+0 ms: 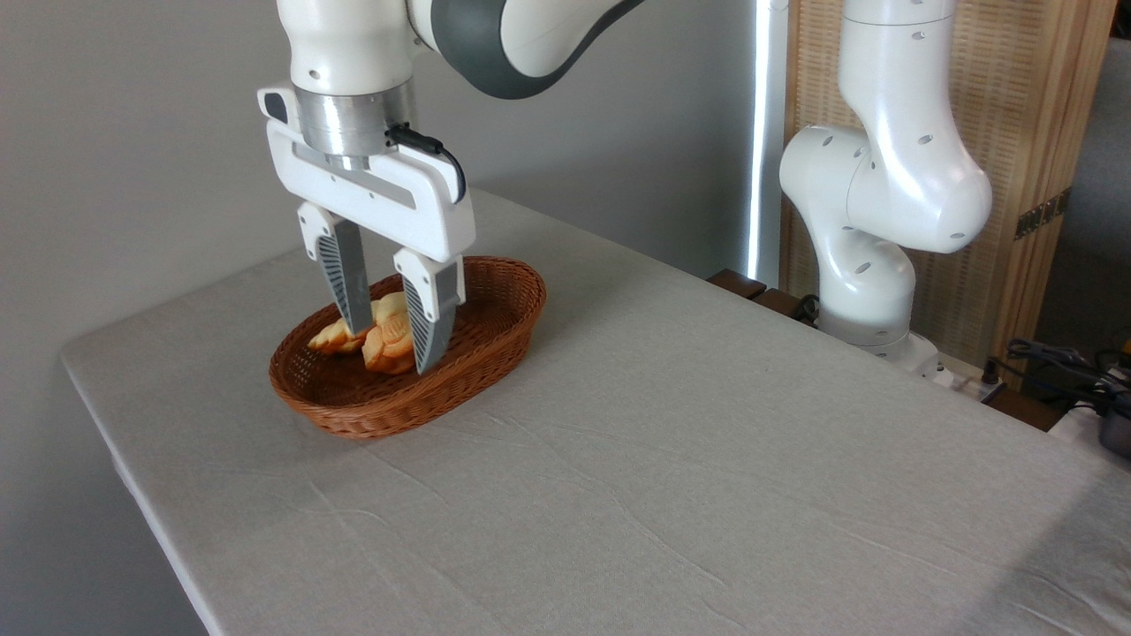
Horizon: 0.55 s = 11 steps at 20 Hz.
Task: Put bread into the basket
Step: 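Lower the roll into the basket, open the gripper and raise it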
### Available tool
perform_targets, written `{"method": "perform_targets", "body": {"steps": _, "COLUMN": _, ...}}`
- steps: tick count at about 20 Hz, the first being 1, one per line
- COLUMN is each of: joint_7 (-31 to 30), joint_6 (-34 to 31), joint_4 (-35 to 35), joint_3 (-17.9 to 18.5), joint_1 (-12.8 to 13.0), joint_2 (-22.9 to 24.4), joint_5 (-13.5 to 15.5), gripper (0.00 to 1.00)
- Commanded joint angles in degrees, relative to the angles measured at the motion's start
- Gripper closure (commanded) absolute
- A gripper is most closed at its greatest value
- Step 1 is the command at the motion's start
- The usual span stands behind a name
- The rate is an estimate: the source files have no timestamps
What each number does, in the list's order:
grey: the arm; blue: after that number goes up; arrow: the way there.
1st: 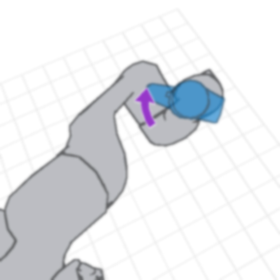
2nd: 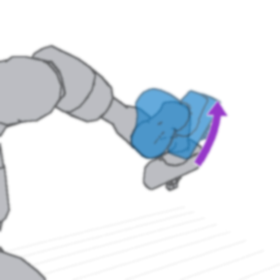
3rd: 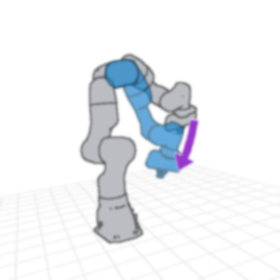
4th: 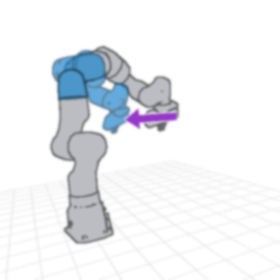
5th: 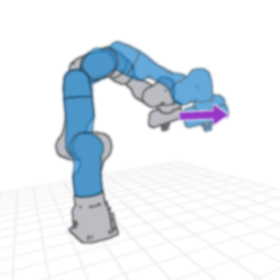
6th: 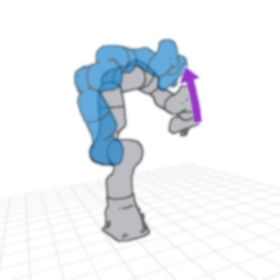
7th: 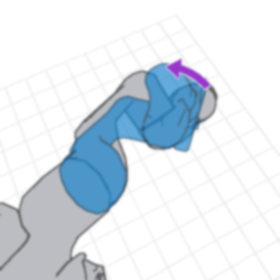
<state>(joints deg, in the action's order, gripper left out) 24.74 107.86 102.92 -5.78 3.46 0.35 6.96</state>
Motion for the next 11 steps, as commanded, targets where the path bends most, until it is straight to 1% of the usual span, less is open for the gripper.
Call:
{"method": "perform_targets", "body": {"steps": 1, "joint_7": 5.5, "joint_6": -1.8, "joint_4": -0.5, "joint_3": 3.1, "joint_1": 0.5, "joint_2": 0.0, "joint_5": -2.0, "gripper": 0.00}}
{"method": "perform_targets", "body": {"steps": 5, "joint_7": 14.7, "joint_6": -5.5, "joint_4": -0.6, "joint_3": 5.6, "joint_1": 0.5, "joint_2": 1.1, "joint_5": -1.9, "gripper": 0.00}}
{"method": "perform_targets", "body": {"steps": 7, "joint_7": 17.9, "joint_6": -7.0, "joint_4": -0.7, "joint_3": 6.7, "joint_1": 0.5, "joint_2": 1.8, "joint_5": -1.9, "gripper": 0.00}}
{"method": "perform_targets", "body": {"steps": 9, "joint_7": 18.1, "joint_6": -7.3, "joint_4": -0.7, "joint_3": 7.4, "joint_1": 0.5, "joint_2": 2.4, "joint_5": -1.9, "gripper": 0.00}}
{"method": "perform_targets", "body": {"steps": 11, "joint_7": 17.4, "joint_6": -7.3, "joint_4": -0.6, "joint_3": 7.3, "joint_1": 0.5, "joint_2": 2.4, "joint_5": -1.8, "gripper": 0.00}}
